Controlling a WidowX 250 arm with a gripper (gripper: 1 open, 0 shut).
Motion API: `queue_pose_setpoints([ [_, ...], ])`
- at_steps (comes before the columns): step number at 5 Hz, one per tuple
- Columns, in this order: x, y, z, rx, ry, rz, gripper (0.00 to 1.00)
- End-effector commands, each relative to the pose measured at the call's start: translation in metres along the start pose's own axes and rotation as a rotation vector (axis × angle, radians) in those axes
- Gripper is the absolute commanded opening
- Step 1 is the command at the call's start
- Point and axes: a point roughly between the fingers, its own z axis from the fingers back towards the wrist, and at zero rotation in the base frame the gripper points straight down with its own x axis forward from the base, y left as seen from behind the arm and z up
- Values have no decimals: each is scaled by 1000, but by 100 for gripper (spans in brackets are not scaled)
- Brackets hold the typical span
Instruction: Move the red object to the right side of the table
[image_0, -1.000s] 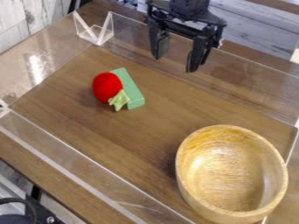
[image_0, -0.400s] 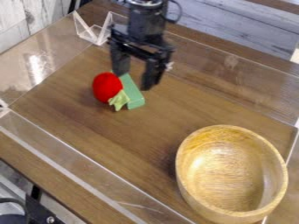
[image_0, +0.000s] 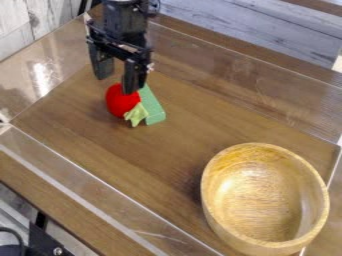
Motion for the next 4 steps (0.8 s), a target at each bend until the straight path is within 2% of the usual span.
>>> queue_pose_setpoints([
  [1, 1, 18, 8, 21, -63, -3, 100],
  [2, 4, 32, 1, 11, -84, -6, 100],
  [4, 15, 38, -14, -27, -127, -17, 100],
])
